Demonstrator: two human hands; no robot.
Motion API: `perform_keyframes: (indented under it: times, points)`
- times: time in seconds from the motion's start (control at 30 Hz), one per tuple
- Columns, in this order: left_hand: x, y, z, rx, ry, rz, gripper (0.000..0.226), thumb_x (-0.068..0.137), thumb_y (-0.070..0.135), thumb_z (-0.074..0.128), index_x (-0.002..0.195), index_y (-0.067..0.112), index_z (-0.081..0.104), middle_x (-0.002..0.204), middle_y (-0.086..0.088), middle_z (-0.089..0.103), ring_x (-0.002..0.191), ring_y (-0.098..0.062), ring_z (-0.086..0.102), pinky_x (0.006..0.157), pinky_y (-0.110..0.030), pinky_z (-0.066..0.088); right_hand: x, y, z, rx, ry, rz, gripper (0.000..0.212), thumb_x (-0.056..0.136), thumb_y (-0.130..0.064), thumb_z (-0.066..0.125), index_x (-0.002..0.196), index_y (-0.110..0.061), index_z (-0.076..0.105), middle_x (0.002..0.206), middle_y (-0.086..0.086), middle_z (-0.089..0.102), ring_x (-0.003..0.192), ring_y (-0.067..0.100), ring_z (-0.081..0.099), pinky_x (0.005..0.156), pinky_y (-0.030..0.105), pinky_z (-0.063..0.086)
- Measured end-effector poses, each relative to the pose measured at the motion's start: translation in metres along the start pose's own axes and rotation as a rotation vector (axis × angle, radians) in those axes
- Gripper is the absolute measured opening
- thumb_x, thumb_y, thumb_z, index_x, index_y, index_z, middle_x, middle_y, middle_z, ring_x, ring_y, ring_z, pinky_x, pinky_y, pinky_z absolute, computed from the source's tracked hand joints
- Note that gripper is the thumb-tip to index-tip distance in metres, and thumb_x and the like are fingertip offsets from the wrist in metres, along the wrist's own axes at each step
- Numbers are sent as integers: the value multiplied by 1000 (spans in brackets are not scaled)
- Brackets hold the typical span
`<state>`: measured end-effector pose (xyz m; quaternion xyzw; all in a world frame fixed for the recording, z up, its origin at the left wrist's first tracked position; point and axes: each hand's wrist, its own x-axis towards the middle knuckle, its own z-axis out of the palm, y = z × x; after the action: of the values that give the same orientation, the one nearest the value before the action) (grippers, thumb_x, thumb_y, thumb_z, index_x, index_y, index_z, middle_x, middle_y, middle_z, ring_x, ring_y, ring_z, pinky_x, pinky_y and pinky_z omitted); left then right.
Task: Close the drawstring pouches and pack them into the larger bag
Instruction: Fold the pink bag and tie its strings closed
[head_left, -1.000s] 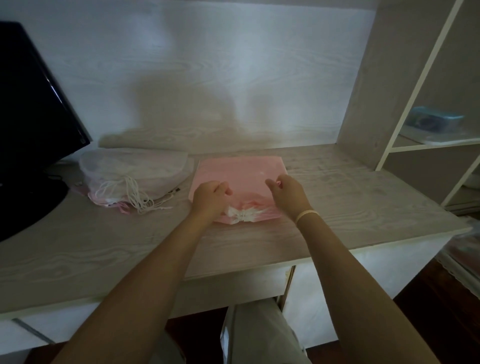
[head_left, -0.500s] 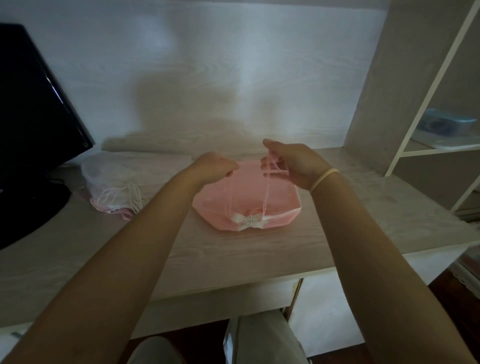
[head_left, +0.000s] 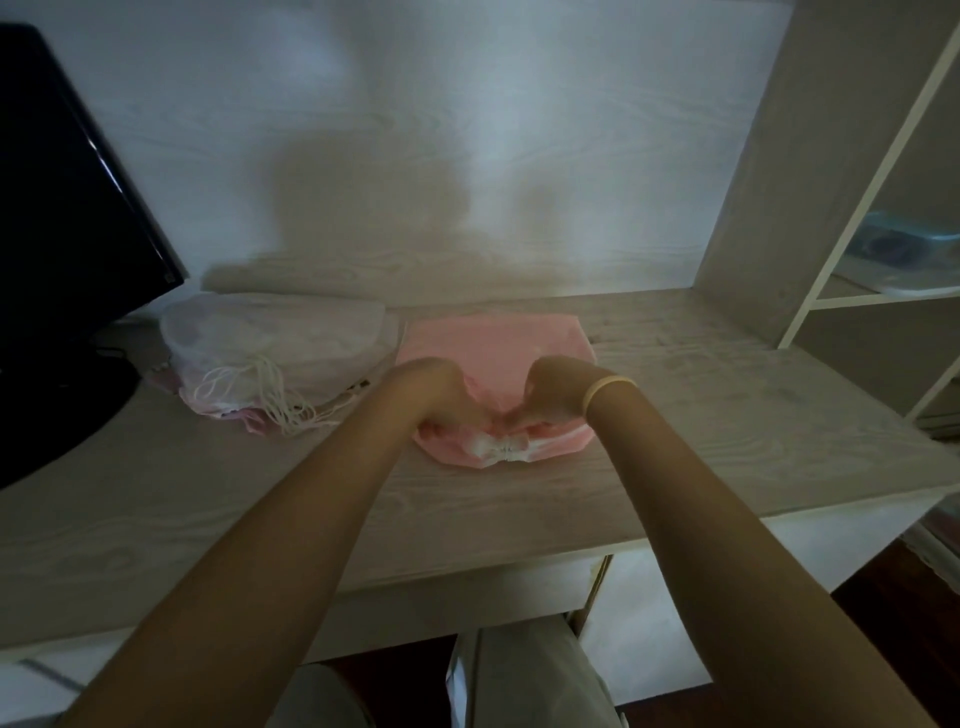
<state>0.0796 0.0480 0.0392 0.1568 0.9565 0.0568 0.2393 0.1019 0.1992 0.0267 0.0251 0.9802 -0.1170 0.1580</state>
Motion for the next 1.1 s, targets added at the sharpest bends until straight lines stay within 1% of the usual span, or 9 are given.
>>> perform_keyframes:
  times: [0.13, 0.27, 0.37, 0.43, 0.53, 0.63, 0.8, 0.97, 1.1]
  points:
    - [4, -1, 16, -8, 36, 39, 49, 83, 56, 67, 69, 9, 65, 64, -5, 60, 57, -16, 55, 54, -23, 45, -2, -4, 10, -72, 9, 12, 26, 69, -29, 81, 64, -12, 63, 69, 3, 63, 69, 21, 60, 78, 32, 55]
    - [3, -4, 24, -125, 106, 135, 13, 89, 27, 67, 88, 14, 72, 84, -11, 66, 76, -25, 63, 71, -30, 50, 0, 1, 23, -52, 76, -15, 28, 77, -28, 74, 58, -11, 63, 56, 2, 57, 55, 17, 52, 60, 26, 44]
    - [11, -9, 26, -400, 307, 228, 14, 82, 26, 74, 78, 13, 78, 68, -3, 72, 69, -23, 70, 70, -33, 57, 2, 4, 30, -7, 136, -24, 30, 84, -31, 68, 62, -11, 64, 56, 3, 53, 53, 16, 48, 55, 27, 39]
    - [15, -5, 26, -511, 389, 246, 16, 83, 27, 74, 73, 16, 77, 59, 3, 68, 54, -11, 62, 59, -23, 52, 3, 7, 33, 132, 151, -38, 30, 87, -34, 65, 68, -11, 65, 62, 2, 56, 55, 14, 50, 55, 23, 40]
    - [14, 10, 34, -951, 335, 263, 16, 90, 20, 69, 80, 8, 74, 63, 0, 69, 55, -10, 62, 51, -18, 48, 3, 12, 38, 370, 216, -70, 26, 90, -26, 61, 84, -3, 70, 65, 4, 59, 60, 16, 54, 56, 22, 42]
    - [17, 19, 48, -1340, 247, 178, 16, 95, 13, 61, 85, 2, 67, 61, -9, 63, 48, -19, 59, 46, -25, 50, 11, 20, 49, 659, 296, -57, 30, 91, -15, 58, 63, -4, 61, 56, 9, 57, 55, 24, 57, 53, 26, 44]
    - [30, 17, 65, -1179, 401, 80, 23, 92, 10, 60, 71, 3, 67, 51, -8, 57, 33, -14, 47, 36, -18, 35, 14, 32, 43, 1176, 485, -66, 23, 89, -15, 64, 69, -6, 66, 56, 3, 61, 49, 15, 53, 49, 24, 47]
    - [27, 17, 60, -967, 359, 149, 27, 84, 3, 55, 58, 3, 61, 42, -3, 52, 30, -7, 42, 37, -15, 32, 16, 22, 21, 1136, 567, -190, 23, 88, -22, 66, 85, 1, 71, 75, 6, 66, 67, 11, 60, 70, 25, 56]
    - [24, 20, 52, -888, 235, 192, 30, 86, 14, 52, 59, 6, 61, 43, 2, 54, 38, -9, 46, 41, -16, 34, 21, 6, 17, 1099, 483, -263, 23, 90, -18, 64, 89, 4, 69, 76, 13, 70, 65, 11, 62, 65, 19, 55]
